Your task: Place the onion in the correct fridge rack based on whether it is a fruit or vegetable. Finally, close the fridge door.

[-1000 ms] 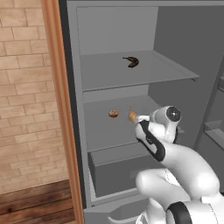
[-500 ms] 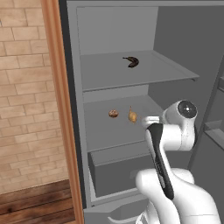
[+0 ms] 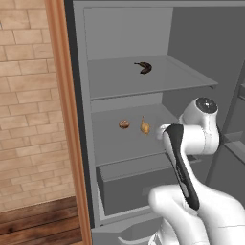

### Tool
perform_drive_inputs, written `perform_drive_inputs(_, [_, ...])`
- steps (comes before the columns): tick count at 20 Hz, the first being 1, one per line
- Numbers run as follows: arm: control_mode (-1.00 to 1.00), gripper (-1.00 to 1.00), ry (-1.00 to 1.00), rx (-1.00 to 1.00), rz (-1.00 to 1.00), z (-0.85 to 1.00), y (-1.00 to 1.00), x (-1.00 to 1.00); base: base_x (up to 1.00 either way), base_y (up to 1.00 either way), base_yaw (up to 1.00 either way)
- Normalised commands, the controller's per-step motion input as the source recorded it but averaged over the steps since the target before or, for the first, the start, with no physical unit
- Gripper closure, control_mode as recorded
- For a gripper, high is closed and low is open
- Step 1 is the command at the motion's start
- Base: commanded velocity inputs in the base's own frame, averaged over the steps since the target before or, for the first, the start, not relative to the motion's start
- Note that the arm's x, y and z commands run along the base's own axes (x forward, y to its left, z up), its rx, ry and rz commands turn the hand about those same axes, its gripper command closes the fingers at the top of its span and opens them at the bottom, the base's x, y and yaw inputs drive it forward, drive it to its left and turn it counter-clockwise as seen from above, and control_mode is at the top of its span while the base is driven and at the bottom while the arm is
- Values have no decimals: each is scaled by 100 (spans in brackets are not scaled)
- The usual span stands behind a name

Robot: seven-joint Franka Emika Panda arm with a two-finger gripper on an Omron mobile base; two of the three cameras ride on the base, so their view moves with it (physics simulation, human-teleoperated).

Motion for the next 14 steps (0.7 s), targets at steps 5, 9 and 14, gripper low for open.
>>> perform_drive_inputs(5, [-100, -100, -1, 0, 5, 36, 12, -7, 0, 0, 0])
perform_drive_inputs(9, [-100, -100, -12, 0, 2, 8, 0, -9, 0, 0, 0])
perform_drive_inputs(14, [100, -100, 0, 0, 0, 0, 0, 0, -14, 6, 4])
